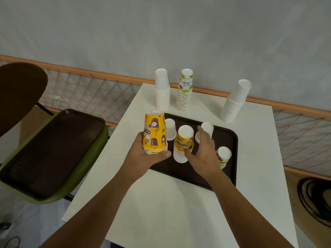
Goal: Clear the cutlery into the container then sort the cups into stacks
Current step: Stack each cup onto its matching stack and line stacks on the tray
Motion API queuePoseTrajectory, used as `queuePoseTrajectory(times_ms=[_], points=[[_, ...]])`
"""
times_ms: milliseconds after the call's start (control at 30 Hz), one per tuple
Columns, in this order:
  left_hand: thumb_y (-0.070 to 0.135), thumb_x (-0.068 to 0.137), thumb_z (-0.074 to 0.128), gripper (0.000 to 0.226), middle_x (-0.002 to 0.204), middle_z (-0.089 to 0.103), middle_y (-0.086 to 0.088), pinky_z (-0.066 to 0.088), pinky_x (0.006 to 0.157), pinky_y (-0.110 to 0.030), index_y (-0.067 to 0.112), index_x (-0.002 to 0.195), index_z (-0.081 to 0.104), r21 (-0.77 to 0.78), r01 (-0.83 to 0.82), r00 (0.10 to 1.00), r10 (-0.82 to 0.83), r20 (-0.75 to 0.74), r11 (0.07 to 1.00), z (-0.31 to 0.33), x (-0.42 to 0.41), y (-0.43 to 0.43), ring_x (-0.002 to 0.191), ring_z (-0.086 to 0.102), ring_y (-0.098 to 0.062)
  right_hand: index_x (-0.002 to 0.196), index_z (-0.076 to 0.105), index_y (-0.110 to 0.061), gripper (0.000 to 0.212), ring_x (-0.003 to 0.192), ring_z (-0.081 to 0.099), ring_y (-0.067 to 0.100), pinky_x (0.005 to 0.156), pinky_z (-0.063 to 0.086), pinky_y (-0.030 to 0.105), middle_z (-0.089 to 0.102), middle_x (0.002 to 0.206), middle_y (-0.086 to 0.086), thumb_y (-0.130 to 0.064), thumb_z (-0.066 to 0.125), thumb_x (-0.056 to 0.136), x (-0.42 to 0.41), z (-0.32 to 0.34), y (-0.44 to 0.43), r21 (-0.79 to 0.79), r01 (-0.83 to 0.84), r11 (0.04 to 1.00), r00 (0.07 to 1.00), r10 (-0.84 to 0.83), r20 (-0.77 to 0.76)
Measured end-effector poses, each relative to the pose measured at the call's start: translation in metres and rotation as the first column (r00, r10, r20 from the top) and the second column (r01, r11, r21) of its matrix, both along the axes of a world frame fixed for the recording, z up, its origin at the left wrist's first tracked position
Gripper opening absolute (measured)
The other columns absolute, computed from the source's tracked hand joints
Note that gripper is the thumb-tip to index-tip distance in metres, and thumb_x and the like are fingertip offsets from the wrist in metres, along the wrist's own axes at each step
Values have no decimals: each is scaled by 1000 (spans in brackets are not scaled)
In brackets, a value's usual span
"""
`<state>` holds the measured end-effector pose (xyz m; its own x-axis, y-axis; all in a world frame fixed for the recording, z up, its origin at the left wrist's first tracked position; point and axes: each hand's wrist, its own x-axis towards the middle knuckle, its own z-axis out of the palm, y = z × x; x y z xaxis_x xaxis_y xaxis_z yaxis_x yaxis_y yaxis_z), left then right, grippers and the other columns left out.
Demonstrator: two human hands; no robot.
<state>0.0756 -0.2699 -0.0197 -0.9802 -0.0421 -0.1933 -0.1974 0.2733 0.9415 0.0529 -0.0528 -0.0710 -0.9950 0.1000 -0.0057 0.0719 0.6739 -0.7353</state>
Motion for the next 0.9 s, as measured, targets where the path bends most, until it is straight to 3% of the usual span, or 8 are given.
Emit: queuePoseTrajectory(times_ms=[67, 167, 300, 400, 467, 567, 767, 900], points=[[20, 72, 91, 84, 129, 63, 4, 58, 94, -30, 22, 142, 45, 4, 14, 1000, -14, -6, 1000, 3, -2, 3, 116, 64, -18, 151, 38, -26, 73, 140, 40, 21, 109, 41, 41, 41, 153, 0, -29, 74, 88, 11, 24, 0, -72, 62, 996, 982, -73, -174], [22, 69, 94, 87, 129, 63, 3, 57, 100, -36, 21, 142, 46, -22, 52, 998, -53, -39, 998, 5, -6, 13, 117, 64, -19, 137, 54, -25, 49, 122, 52, 13, 96, 52, 33, 52, 134, -7, -30, 68, 90, 17, 58, -7, -146, -24, 989, 946, -25, -323], [36, 65, 95, 78, 115, 62, 17, 58, 96, -29, 32, 126, 47, -42, 122, 988, -125, -85, 992, 15, -16, 33, 109, 66, -12, 142, 52, -29, 50, 115, 55, 5, 91, 52, 24, 56, 129, -13, -53, 53, 97, 12, 92, -13, -148, -315, 938, 943, 291, -164], [72, 41, 88, 91, 110, 61, 20, 56, 86, -18, 35, 114, 49, 68, 64, 986, -53, -157, 996, 24, -22, 46, 102, 66, -3, 147, 44, -32, 56, 118, 58, 1, 96, 52, 22, 59, 134, -16, -54, 55, 97, 6, 105, -12, -228, -421, 878, 907, 408, -100], [53, 55, 85, 81, 117, 62, 17, 58, 88, -21, 35, 125, 48, 23, 131, 975, -125, -181, 991, 29, -27, 47, 109, 66, -4, 148, 41, -31, 57, 119, 59, 0, 97, 52, 22, 59, 136, -18, -48, 60, 97, 1, 112, -7, -263, -423, 867, 906, 413, -97], [29, 76, 80, 82, 136, 58, 8, 55, 104, -41, 28, 147, 38, -58, 234, 956, -241, -170, 970, 39, -33, 42, 126, 60, -12, 149, 41, -29, 61, 118, 60, 4, 96, 52, 23, 60, 135, -16, -41, 66, 95, -9, 122, 3, -247, -401, 882, 916, 387, -105], [35, 89, 74, 74, 142, 47, 4, 50, 110, -48, 26, 152, 37, -304, 316, 901, -384, -199, 899, 49, -48, 38, 133, 51, -14, 147, 39, -35, 61, 114, 58, -2, 90, 49, 12, 53, 135, -24, -39, 68, 94, -20, 117, 18, -240, -383, 892, 923, 358, -143], [45, 83, 80, 85, 148, 53, 12, 51, 109, -44, 36, 154, 34, -240, 291, 915, -343, -213, 926, 44, -52, 42, 134, 55, -11, 147, 38, -36, 61, 117, 54, -11, 87, 45, 5, 51, 135, -29, -36, 69, 95, -22, 93, 21, -273, -338, 901, 941, 315, -126]])
